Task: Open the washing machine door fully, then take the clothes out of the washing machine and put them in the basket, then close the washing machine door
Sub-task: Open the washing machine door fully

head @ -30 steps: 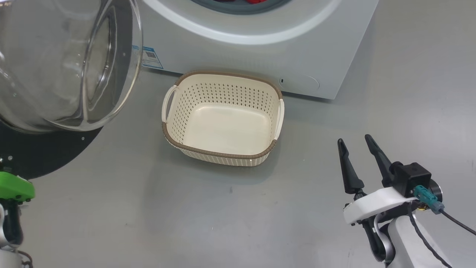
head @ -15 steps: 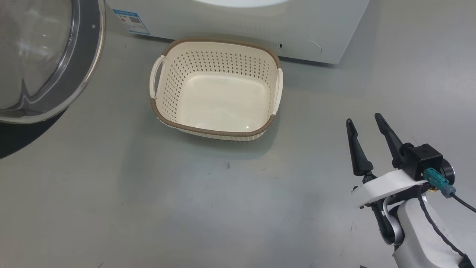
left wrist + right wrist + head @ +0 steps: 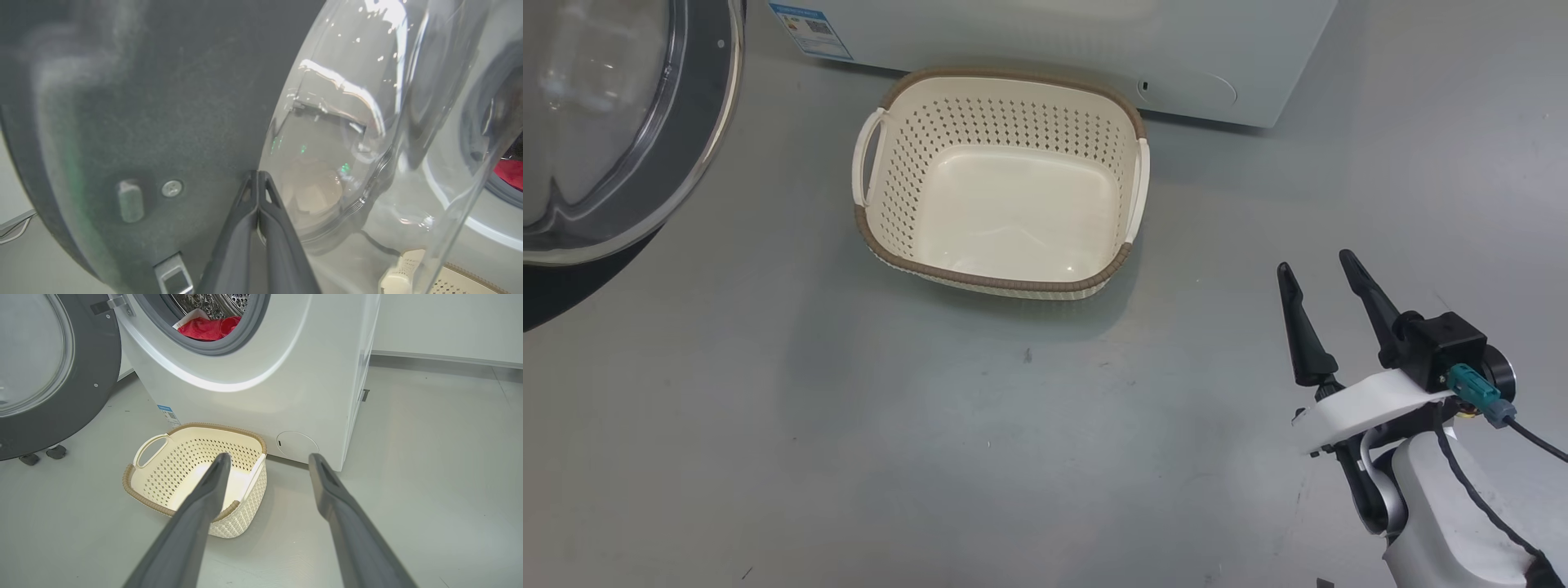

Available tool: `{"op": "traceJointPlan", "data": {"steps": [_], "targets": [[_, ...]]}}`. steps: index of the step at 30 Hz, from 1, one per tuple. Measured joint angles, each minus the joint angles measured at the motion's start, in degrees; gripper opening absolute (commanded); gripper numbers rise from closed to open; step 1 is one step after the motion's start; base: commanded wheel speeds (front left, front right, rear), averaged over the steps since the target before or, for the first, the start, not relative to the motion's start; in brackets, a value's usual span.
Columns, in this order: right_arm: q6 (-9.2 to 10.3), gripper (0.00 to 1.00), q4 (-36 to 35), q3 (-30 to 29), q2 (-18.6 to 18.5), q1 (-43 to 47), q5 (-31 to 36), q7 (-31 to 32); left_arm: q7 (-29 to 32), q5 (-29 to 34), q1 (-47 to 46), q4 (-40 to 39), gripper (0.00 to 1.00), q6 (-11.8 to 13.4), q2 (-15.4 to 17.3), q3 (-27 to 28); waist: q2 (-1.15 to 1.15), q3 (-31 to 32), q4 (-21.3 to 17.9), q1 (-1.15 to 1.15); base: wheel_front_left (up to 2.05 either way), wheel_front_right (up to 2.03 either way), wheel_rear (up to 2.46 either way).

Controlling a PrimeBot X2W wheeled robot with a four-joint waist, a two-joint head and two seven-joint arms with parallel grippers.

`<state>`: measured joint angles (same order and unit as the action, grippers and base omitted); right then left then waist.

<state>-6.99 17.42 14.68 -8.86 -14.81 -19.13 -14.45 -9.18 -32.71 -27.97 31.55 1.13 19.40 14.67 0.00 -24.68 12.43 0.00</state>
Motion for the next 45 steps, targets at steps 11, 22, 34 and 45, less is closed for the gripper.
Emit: {"op": "traceJointPlan", "data": {"steps": [11,22,34,45], "targets": [[0.00,1.00,1.2,1.1,0.2,0.0,-1.9,0.0,-2.0,1.6,0.0,2.0,0.00,-1.5,-1.8,-3.1,0.00,3.8,0.3,0.00,0.00,0.00,0.00],[0.00,1.00,2.4,0.4,2.1,1.4,-5.3,0.0,-3.3,6.0,1.7,1.4,0.00,-3.8,-3.0,-8.4,0.00,10.3,0.0,0.00,0.00,0.00,0.00],[0.00,1.00,1.8,-1.1,3.1,4.8,-6.1,0.0,-4.0,8.1,8.3,-1.4,0.00,-4.6,-4.8,-11.9,0.00,17.5,-2.6,0.00,0.00,0.00,0.00],[0.00,1.00,0.0,-2.3,3.1,7.4,-5.9,0.0,-4.5,8.7,13.1,-6.3,0.00,-4.9,-7.6,-13.1,0.00,21.3,-7.0,0.00,0.00,0.00,0.00]]}}
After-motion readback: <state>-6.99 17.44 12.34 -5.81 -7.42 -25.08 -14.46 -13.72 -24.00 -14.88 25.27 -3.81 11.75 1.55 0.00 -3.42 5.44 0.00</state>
